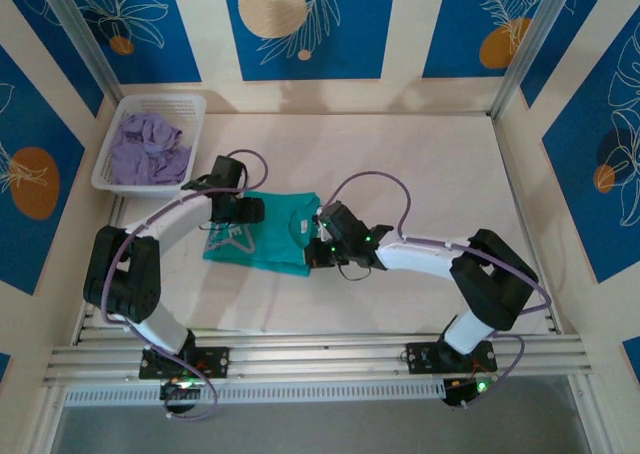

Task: Fold the inside-out t-shirt

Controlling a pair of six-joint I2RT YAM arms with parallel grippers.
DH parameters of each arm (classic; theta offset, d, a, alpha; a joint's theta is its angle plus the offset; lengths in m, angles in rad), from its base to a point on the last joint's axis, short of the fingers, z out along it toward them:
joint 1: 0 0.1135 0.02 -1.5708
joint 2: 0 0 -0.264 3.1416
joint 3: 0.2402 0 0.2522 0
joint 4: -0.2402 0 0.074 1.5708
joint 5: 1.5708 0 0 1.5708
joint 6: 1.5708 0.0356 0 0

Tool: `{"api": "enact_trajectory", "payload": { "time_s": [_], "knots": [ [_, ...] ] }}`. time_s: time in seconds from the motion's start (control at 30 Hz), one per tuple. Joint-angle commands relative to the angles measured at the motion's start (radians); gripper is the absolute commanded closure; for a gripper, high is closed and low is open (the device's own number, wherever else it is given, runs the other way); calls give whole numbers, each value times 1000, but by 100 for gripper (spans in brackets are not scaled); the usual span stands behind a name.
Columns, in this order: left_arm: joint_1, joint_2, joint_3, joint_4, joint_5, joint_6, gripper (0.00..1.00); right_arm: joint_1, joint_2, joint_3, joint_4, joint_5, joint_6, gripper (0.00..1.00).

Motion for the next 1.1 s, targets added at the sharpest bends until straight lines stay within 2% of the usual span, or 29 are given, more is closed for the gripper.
{"api": "enact_trajectory", "payload": {
  "time_s": [0.0, 0.2, 0.43, 0.57, 0.77, 0.9, 1.07],
  "knots": [
    [7, 13, 31, 5, -6, 9, 29, 16, -7, -24, 27, -43, 56, 99],
    [8, 42, 51, 3, -7, 20, 28, 33, 90, -35, 7, -57, 79, 81],
    [52, 56, 69, 20, -17, 28, 27, 53, -60, -22, -100, 68, -21, 62],
    [87, 87, 100, 43, 23, 19, 27, 90, -61, -18, -13, 10, -36, 61],
    [148, 174, 141, 66, 100, 0, 27, 120, 75, 43, 50, -22, -20, 62],
    [160, 203, 138, 63, 117, 5, 27, 104, 149, 72, 27, -10, -10, 65],
    [159, 176, 65, 73, 111, 4, 27, 48, 165, 85, -44, 21, -7, 67]
  ]
}}
